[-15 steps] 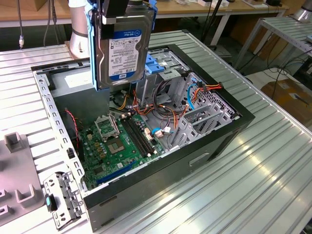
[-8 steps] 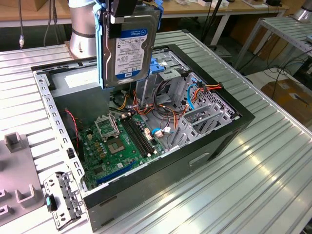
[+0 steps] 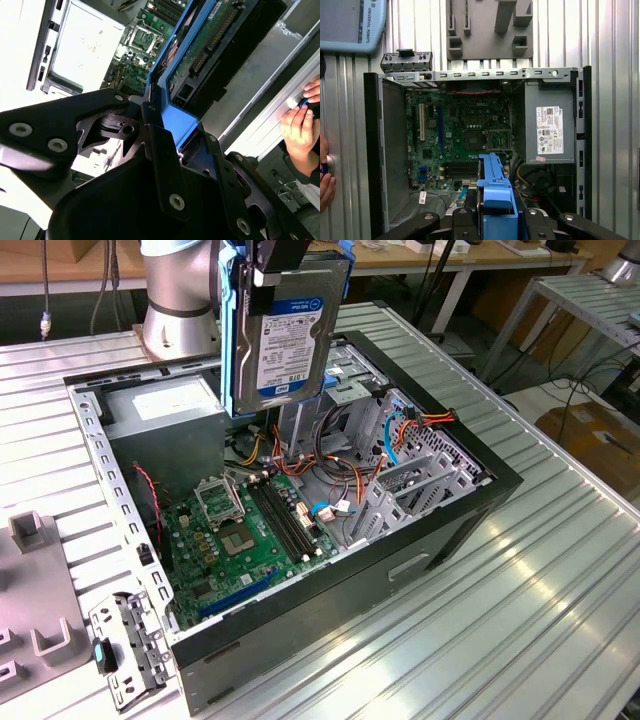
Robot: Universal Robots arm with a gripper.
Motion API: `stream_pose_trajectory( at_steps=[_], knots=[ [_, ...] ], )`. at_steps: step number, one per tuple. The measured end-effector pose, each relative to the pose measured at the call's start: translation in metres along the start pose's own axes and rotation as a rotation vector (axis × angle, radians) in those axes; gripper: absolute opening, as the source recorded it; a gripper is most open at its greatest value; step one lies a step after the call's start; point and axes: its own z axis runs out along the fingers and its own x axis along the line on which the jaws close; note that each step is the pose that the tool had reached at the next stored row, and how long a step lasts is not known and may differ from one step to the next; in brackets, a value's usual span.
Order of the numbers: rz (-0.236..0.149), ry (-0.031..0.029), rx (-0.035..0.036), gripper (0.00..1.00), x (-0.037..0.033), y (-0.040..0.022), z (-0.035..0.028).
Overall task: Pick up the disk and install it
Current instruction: 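Insert the disk into the insertion slot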
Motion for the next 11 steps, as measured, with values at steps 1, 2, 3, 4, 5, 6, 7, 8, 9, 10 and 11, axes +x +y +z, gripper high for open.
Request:
stream_pose_trajectory(
  at_steps=[1, 2, 3, 4, 5, 6, 7, 8, 9, 10, 11],
  knots=[
    [0.000, 0.0000, 0.0000, 0.37, 0.0001, -0.0002, 0.0000],
    [0.000, 0.0000, -0.0001, 0.37, 0.0004, -0.0004, 0.0000],
    [0.000, 0.0000, 0.0000, 0.37, 0.0007, -0.0004, 0.0000],
    [0.000, 0.0000, 0.0000, 0.37, 0.0012, -0.0005, 0.0001],
    [0.000, 0.0000, -0.0001, 0.37, 0.0019, -0.0006, 0.0001],
    [0.000, 0.0000, 0.0000, 0.37, 0.0025, -0.0007, 0.0001],
    [0.000, 0.0000, 0.0000, 0.37, 0.0041, -0.0008, 0.0001],
    [0.000, 0.0000, 0.0000, 0.37, 0.0054, -0.0008, 0.0002],
    [0.000, 0.0000, 0.0000, 0.37, 0.0066, -0.0009, 0.0002],
    [0.000, 0.0000, 0.0000, 0.37, 0.0085, -0.0010, 0.0003],
    [0.000, 0.0000, 0.0000, 0.37, 0.0105, -0.0010, 0.0004]
  ],
)
